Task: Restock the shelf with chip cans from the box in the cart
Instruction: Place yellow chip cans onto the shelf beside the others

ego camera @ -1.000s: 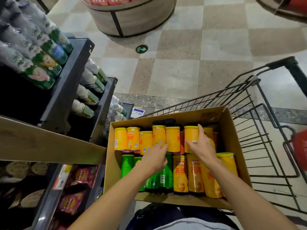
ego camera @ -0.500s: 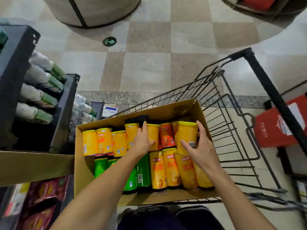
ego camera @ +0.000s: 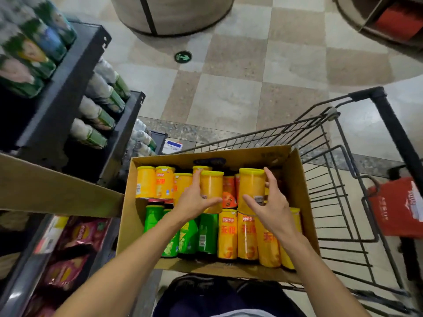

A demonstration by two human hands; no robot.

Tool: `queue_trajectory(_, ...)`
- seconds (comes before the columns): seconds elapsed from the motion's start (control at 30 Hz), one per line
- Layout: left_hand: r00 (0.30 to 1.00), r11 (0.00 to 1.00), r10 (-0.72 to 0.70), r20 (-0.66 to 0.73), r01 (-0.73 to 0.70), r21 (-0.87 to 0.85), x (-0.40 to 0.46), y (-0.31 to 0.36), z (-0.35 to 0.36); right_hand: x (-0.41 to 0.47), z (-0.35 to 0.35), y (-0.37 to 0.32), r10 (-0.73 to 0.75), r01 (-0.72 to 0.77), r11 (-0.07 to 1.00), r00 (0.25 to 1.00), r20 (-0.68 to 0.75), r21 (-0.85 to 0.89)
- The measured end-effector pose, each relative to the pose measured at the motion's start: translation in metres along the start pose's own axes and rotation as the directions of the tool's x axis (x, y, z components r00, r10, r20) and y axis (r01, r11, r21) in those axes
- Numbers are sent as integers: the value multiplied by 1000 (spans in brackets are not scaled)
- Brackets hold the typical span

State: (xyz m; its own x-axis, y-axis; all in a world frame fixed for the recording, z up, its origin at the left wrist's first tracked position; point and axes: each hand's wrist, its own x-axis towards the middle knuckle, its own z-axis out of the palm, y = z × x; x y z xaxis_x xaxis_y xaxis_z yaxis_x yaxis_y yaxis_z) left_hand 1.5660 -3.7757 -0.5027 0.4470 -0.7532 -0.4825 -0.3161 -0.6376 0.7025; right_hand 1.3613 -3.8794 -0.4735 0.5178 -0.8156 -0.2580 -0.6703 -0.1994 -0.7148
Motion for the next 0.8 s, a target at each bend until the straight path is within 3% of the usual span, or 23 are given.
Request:
queue_trajectory(0.13,984,992,-36,-172,15,-123,-54,-20,-50,10,29,-45,-149,143,988,981,126,56)
queue_trajectory(0.3,898,974,-116,-425,19,-225,-136,-41,-110,6,70,-118,-368,322,924,897,247,207)
queue_trajectory(0.57,690,953,-271,-672,95,-286,-270,-80,-165,-59,143,-228,-648,484,761,610,457,432)
queue_trajectory(0.8,508,945,-308,-804,66,-321,-388,-97,-189,-138,182,-299,-786,553,613,356,505,564)
